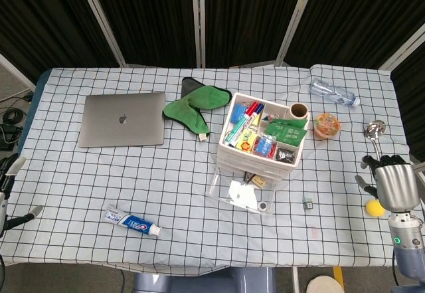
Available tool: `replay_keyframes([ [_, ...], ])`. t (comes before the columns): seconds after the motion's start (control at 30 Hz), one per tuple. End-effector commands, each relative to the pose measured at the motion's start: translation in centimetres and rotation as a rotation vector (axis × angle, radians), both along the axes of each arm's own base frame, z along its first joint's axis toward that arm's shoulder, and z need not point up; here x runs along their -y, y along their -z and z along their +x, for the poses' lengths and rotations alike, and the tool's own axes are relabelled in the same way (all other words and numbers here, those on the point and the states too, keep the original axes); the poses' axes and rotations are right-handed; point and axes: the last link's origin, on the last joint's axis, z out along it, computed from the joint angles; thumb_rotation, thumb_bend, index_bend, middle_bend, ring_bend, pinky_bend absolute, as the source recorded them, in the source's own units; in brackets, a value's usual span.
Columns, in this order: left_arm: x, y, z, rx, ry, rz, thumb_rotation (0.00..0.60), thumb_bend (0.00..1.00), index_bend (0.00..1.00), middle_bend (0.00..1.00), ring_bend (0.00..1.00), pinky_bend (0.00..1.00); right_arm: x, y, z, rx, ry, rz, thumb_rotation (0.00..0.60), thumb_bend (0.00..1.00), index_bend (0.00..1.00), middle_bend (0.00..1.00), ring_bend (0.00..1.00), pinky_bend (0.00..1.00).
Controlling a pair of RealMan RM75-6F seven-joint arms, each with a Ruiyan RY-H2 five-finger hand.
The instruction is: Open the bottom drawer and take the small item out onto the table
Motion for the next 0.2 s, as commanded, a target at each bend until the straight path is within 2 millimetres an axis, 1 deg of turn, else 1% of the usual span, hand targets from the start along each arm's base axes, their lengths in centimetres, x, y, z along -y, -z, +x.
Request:
replay_keyframes([
  [0.03, 0.0, 0.3, -0.1, -0.007, 0.000, -0.001, 0.600, 0.03, 0.00, 0.00, 0.00, 0.00, -1.1, 0.7, -0.3, 0.087, 0.004, 0.006, 0.600, 0.00, 0.36, 0.28, 0.24, 0.30],
  [0.07, 0.0, 0.3, -0.1, -0.011, -0.001, -0.001, 0.600, 0.03, 0.00, 0.00, 0.00, 0.00, -1.4, 0.9, -0.4, 0.085, 0.014, 0.036, 0.600, 0.00, 0.29, 0.20, 0.15, 0.22],
  [0.1, -0.1, 0.3, -0.2, -0.017, -0.004, 0.000, 0.600, 0.03, 0.00, 0.00, 0.00, 0.00, -1.5, 1.2, -0.5, 0.082, 0.024, 0.070, 0.600, 0.00, 0.20, 0.09, 0.06, 0.11],
  [0.17, -0.2, 0.4, -0.4, -0.032, -0.008, 0.000, 0.600, 0.02, 0.00, 0.00, 0.00, 0.00, -2.0, 1.6, -0.4, 0.064, 0.042, 0.140, 0.600, 0.00, 0.09, 0.01, 0.00, 0.01],
  [0.2, -0.3, 0.5, -0.5, -0.043, -0.010, -0.002, 0.600, 0.02, 0.00, 0.00, 0.00, 0.00, -2.1, 1.6, -0.3, 0.052, 0.044, 0.159, 0.600, 0.00, 0.05, 0.00, 0.00, 0.00],
])
